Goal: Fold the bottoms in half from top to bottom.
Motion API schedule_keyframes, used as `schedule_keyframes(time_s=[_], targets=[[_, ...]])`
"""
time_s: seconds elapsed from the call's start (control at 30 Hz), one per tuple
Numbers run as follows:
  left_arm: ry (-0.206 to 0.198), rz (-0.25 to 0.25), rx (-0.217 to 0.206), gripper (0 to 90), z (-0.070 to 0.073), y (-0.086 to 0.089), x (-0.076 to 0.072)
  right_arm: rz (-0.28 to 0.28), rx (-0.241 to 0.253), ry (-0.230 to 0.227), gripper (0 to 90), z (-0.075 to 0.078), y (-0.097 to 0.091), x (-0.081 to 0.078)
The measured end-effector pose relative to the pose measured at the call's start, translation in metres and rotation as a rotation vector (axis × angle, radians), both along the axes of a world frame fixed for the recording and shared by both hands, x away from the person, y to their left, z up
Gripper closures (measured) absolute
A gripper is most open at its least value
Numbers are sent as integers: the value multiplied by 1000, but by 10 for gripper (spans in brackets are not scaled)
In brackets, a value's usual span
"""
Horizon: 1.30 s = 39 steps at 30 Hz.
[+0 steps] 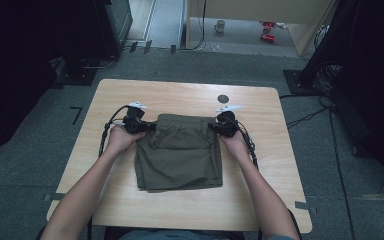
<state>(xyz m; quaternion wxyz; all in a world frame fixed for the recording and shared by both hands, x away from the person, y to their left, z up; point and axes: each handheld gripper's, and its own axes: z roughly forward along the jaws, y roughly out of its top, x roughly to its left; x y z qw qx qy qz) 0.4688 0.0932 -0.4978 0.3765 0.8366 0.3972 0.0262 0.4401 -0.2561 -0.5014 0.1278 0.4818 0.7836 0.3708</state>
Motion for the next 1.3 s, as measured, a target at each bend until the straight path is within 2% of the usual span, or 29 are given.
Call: schedule_keyframes(time_s=[0.13, 0.17, 0.3, 0.43, 0.6, 0.73, 0.9, 1.07, 1.17, 1.3], targets=[[2, -11, 15, 888, -4, -3, 0, 1, -19, 17, 897, -4, 1, 0], [5, -13, 11, 889, -6, -4, 0, -1, -19, 28, 897, -5, 1, 0], [-8, -17, -10, 899, -9, -6, -2, 4, -6, 14, 897, -8, 2, 0], [-25, -21, -12, 900, -10, -9, -4, -5, 39, 8, 899, -12, 3, -2], [-19, -18, -32, 898, -11, -8, -5, -8, 112, 42, 844, -11, -1, -1], [-38, -25, -61, 809, -4, -5, -8, 3, 139, 20, 772, -4, -3, -3], [-72, -41, -62, 717, 6, -3, -13, 20, 148, 1, 733, 1, -5, -8], [-97, -60, -69, 693, 15, -1, -20, 42, 160, 2, 719, 8, -5, -14], [-106, -63, -71, 676, 19, -1, -23, 51, 151, -31, 717, 11, -5, -20], [-133, -83, -67, 639, 24, 0, -32, 73, 142, -39, 710, 15, -6, -30]])
